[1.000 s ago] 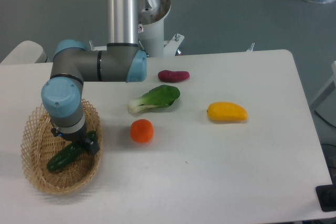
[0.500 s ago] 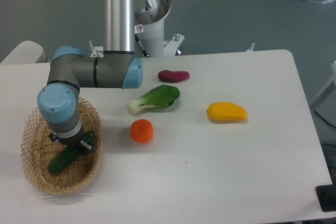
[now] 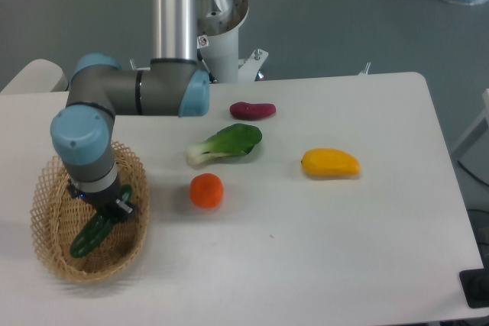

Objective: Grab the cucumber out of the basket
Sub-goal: 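Lift the cucumber out of the basket and carry it away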

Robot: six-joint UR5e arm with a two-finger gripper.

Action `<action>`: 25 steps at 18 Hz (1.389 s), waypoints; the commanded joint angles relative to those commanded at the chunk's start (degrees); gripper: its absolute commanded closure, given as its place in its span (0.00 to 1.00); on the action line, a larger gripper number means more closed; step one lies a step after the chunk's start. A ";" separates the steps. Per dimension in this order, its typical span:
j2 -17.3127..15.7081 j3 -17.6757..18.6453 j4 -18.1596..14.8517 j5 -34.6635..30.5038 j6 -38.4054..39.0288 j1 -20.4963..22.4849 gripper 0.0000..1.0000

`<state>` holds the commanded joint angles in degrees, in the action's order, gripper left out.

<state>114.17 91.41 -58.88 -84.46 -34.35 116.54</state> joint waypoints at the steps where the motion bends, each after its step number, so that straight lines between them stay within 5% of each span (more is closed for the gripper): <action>1: 0.00 -0.88 -0.79 -0.09 -0.53 0.53 0.97; 5: 0.35 -4.57 -3.61 -0.18 -2.37 4.83 0.96; 8: 0.61 -6.24 -7.12 -0.26 -10.45 8.17 0.96; 12: 1.84 -7.30 -7.57 -0.26 -19.76 13.97 0.96; 25: 12.91 -18.90 -11.52 -4.83 -49.92 27.68 0.93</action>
<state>127.08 72.51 -70.40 -89.30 -84.27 144.22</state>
